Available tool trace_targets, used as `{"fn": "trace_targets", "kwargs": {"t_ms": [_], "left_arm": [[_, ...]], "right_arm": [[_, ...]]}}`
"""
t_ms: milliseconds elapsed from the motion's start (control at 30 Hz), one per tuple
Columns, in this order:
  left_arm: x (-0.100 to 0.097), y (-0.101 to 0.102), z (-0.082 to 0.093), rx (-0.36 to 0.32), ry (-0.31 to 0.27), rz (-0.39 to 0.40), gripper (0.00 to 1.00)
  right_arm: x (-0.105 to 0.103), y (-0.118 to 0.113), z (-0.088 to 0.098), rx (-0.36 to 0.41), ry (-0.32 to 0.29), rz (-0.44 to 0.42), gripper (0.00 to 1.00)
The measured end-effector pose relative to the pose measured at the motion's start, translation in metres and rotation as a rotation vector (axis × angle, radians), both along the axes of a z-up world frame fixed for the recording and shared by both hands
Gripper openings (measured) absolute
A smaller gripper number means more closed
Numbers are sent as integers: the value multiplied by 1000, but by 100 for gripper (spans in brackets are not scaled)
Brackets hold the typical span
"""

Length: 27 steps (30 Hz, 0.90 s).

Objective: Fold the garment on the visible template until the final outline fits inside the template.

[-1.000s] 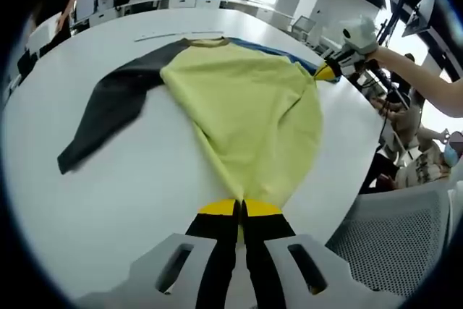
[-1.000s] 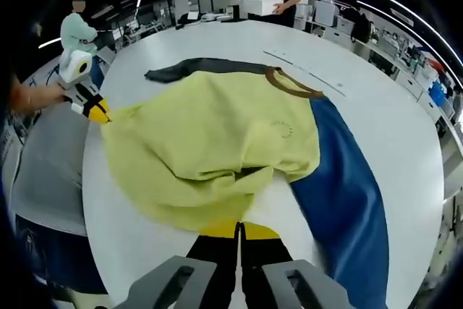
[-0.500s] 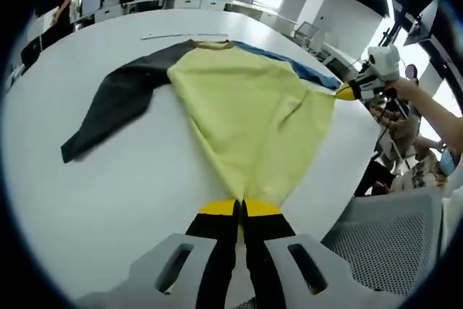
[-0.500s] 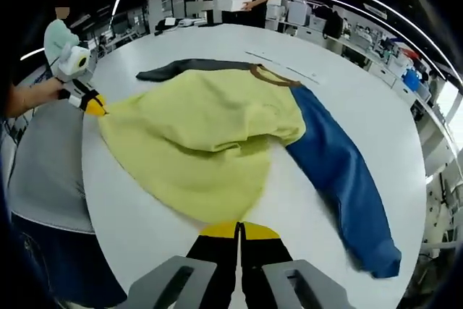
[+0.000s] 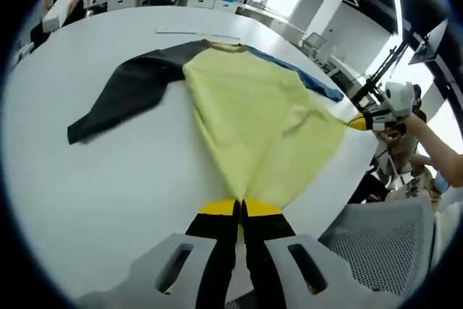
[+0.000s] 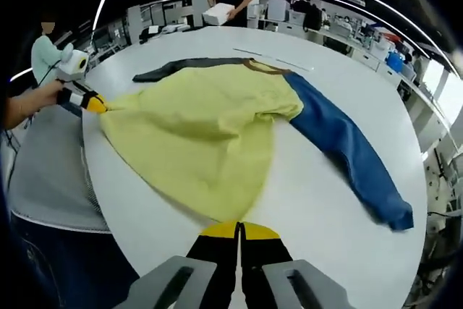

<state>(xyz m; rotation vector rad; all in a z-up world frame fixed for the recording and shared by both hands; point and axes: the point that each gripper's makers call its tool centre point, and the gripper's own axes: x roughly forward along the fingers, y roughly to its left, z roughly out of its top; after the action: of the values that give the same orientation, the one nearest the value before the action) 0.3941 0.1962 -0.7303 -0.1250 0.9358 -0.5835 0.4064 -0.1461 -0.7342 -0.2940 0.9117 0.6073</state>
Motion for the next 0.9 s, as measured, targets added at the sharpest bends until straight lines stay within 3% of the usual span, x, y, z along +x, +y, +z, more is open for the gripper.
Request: {"fn": "trace_targets", "kwargs": {"t_ms": [167, 467, 900], "left_arm": [[-3, 3, -4, 11, 18, 2, 0], [-11, 11, -9, 87, 10, -64, 0], [-27, 16, -21, 116, 46, -66, 0]], "right_arm": [[-12, -4, -5, -1, 11, -57, 0], [-32, 2, -9, -17, 21, -73, 0], [-58, 1, -14, -30, 39, -86, 0]]}}
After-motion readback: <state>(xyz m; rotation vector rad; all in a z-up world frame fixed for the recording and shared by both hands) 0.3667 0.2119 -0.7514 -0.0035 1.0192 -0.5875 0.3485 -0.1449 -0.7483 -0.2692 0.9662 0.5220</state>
